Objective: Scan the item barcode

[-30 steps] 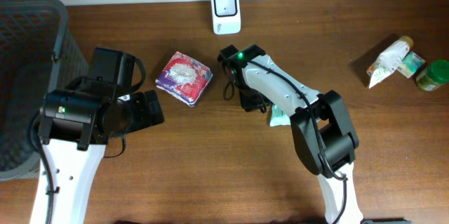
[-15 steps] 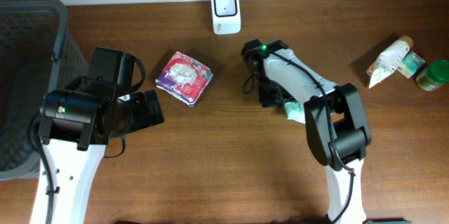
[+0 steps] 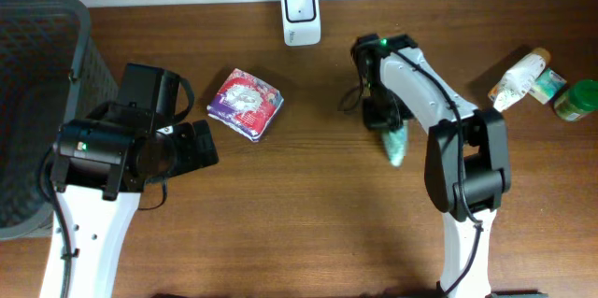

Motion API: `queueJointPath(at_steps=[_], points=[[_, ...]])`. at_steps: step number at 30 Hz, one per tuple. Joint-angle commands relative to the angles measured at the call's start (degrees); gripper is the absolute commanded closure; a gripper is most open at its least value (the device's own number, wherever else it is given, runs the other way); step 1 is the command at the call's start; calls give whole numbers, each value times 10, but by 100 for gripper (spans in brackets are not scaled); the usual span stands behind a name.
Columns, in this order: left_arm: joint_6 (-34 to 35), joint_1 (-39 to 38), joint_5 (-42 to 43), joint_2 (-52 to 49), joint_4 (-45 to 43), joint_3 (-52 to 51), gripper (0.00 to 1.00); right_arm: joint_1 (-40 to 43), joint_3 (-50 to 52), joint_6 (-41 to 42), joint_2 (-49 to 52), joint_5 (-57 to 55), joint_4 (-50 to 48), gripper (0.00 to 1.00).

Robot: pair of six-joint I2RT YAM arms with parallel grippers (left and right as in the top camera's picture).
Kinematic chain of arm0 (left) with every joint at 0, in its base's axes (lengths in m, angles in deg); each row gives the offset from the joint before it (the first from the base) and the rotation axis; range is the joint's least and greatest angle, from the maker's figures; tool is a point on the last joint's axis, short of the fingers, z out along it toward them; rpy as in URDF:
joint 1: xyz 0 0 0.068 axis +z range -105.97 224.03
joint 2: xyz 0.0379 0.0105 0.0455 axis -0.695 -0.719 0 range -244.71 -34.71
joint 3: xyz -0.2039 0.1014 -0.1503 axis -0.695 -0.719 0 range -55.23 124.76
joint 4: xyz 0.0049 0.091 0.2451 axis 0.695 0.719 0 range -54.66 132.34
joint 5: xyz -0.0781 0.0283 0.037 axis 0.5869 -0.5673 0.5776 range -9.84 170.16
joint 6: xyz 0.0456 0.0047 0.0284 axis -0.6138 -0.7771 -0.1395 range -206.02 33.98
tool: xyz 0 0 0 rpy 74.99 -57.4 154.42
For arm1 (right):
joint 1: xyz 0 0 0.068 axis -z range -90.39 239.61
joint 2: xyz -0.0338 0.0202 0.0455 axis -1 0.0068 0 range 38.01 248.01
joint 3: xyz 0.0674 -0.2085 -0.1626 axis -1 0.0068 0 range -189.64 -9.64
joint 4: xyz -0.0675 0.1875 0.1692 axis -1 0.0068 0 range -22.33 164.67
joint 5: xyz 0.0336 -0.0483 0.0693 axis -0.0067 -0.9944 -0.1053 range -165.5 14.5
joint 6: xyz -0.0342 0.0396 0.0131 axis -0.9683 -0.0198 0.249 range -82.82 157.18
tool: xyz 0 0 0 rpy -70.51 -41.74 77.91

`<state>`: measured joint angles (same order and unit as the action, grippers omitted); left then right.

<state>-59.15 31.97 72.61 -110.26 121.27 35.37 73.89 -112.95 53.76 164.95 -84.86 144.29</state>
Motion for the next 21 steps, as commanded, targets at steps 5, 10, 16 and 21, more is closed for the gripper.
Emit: queueJointPath(at_steps=[5,10,16,21], points=[[5,-2,-4,2,-2,2,1,1,-15,-210,2,531,-51,96],[5,-2,-4,2,-2,2,1,1,123,-210,2,633,-140,90],[5,-2,-4,2,-2,2,1,1,14,-161,0,391,-3,56],[5,-2,-4,2,-2,2,1,-27,-108,-161,0,325,95,76]])
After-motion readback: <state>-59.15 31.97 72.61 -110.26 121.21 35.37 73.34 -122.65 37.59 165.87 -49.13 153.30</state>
